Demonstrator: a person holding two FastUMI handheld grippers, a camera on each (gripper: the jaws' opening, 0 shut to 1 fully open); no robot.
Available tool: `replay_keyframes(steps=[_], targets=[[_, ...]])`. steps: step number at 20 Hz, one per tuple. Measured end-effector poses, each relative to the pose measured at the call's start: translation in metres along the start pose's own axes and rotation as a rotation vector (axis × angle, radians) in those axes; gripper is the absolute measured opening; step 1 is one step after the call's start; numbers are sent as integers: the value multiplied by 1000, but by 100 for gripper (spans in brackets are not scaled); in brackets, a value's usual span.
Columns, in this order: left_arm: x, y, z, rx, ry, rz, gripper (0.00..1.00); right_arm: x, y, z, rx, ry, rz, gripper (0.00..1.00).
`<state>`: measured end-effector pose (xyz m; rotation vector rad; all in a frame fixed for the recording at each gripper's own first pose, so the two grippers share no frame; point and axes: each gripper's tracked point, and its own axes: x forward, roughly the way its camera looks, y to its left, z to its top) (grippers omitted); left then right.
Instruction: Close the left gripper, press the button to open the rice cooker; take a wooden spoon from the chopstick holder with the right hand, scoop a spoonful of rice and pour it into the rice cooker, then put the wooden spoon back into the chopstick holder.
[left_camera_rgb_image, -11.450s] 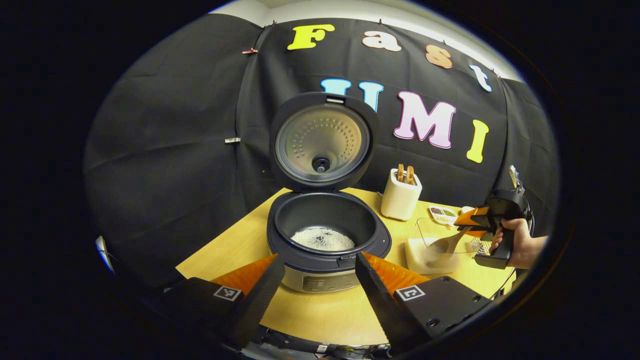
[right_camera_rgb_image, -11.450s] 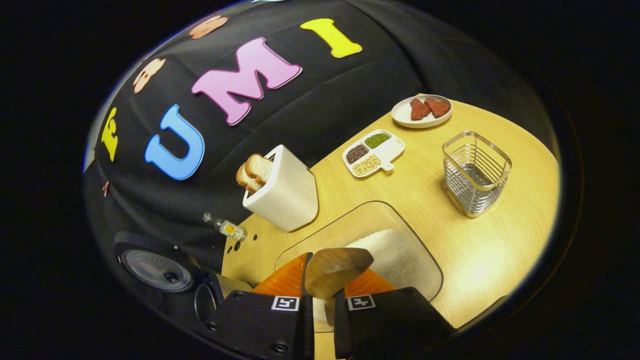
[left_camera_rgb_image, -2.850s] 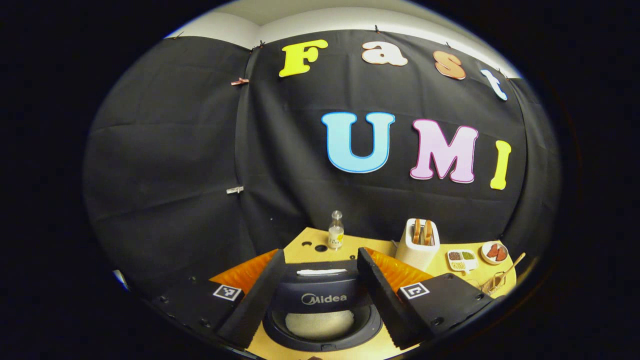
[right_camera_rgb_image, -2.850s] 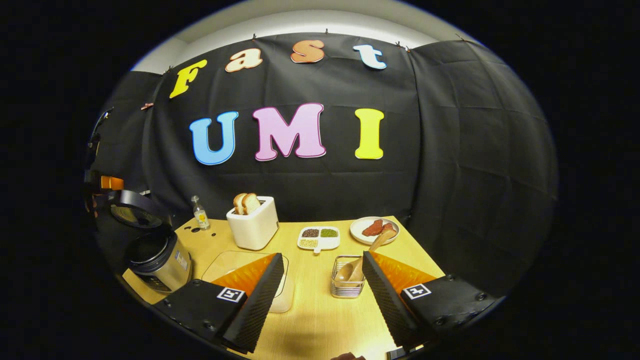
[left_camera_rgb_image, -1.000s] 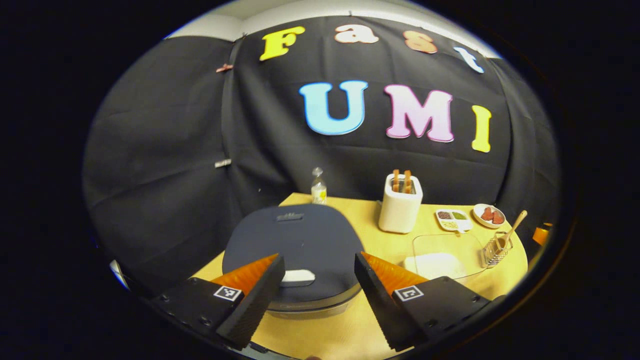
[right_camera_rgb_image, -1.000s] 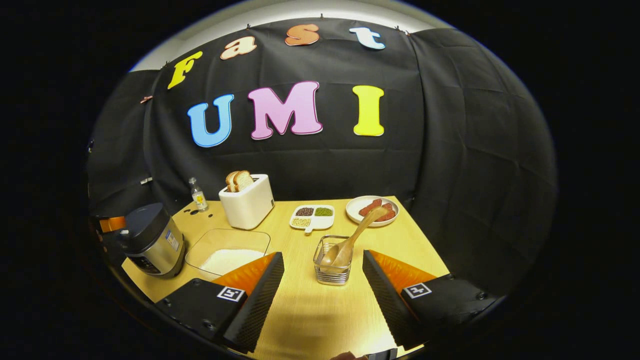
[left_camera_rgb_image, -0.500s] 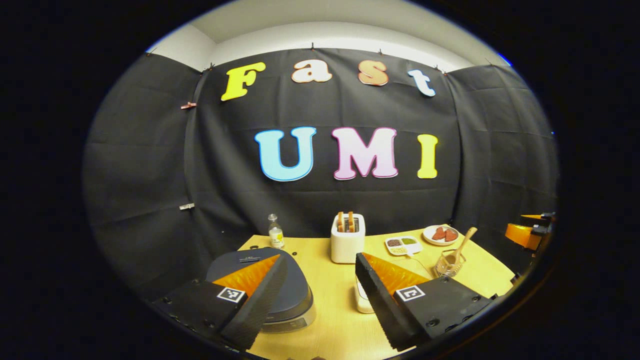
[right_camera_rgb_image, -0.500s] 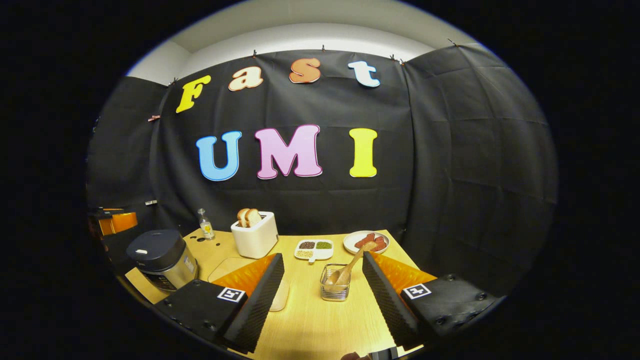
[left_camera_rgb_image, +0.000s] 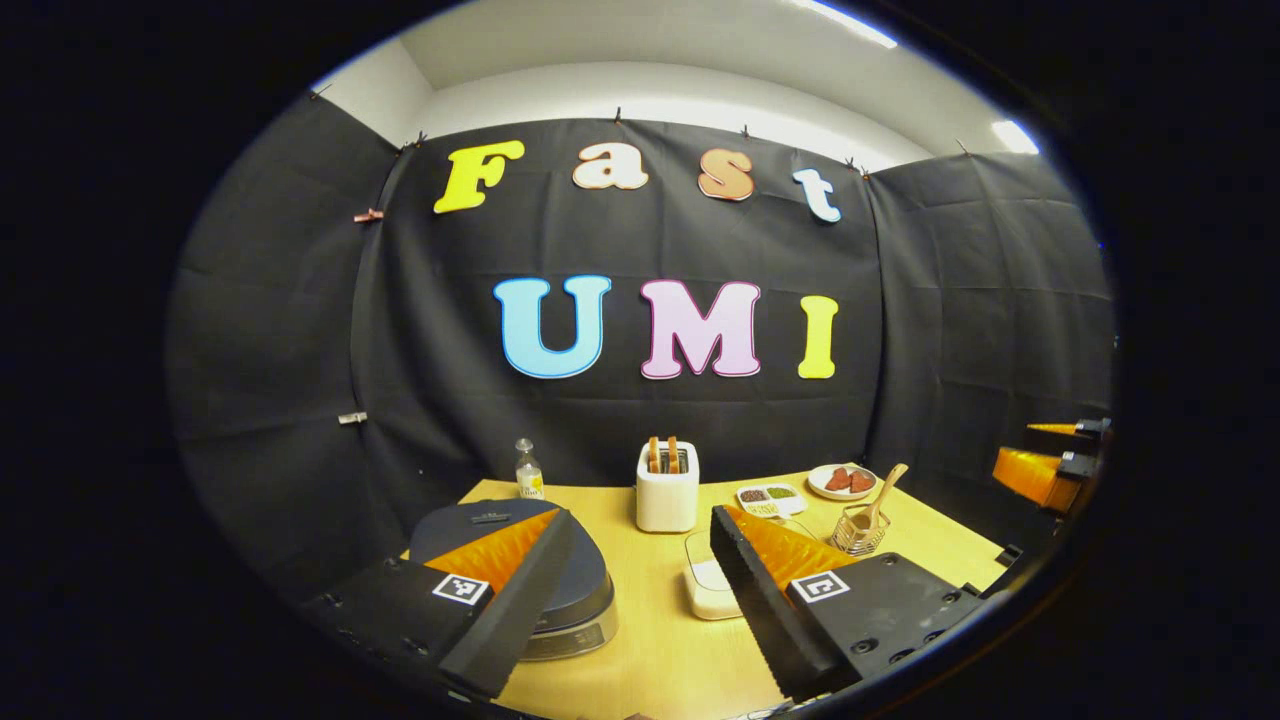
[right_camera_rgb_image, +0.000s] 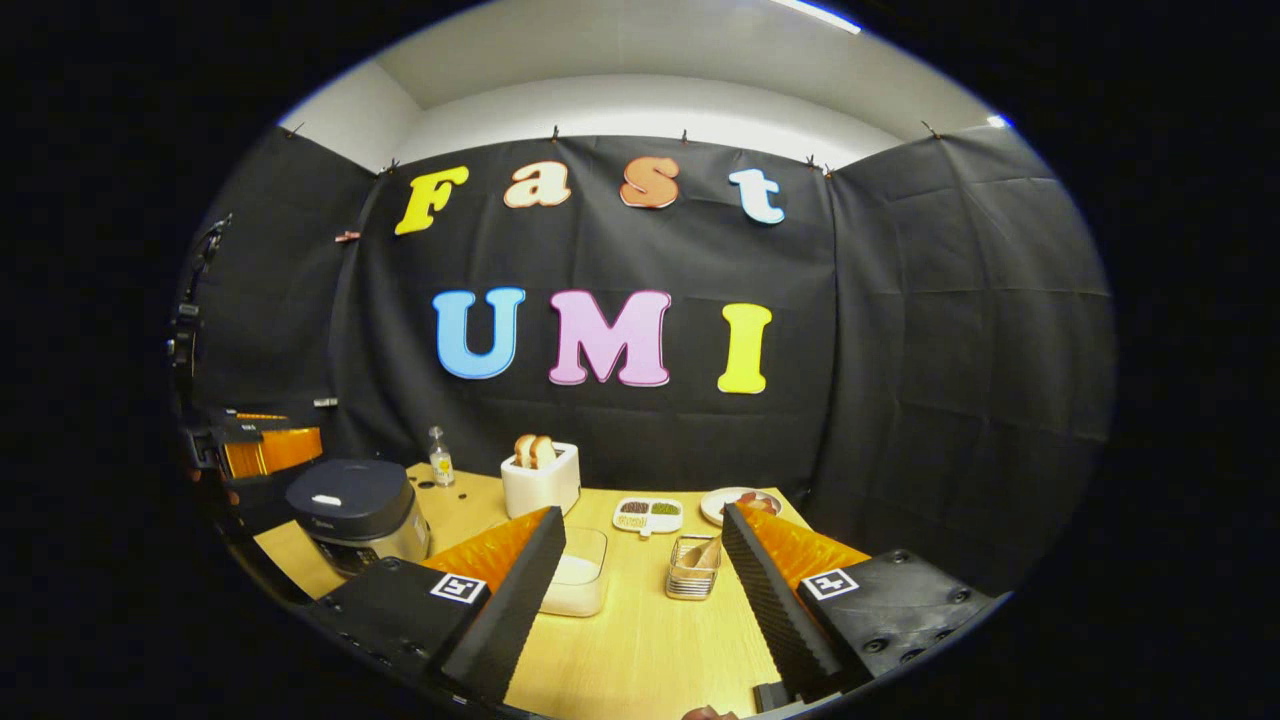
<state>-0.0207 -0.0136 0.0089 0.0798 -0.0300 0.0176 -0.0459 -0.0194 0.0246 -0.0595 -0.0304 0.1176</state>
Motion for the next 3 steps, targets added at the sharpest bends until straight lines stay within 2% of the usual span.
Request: replay_keyframes(steps=[3], targets=[[-4, -2, -4, -28, -6, -2, 94, 1, 7, 5, -8, -36, -16, 96]])
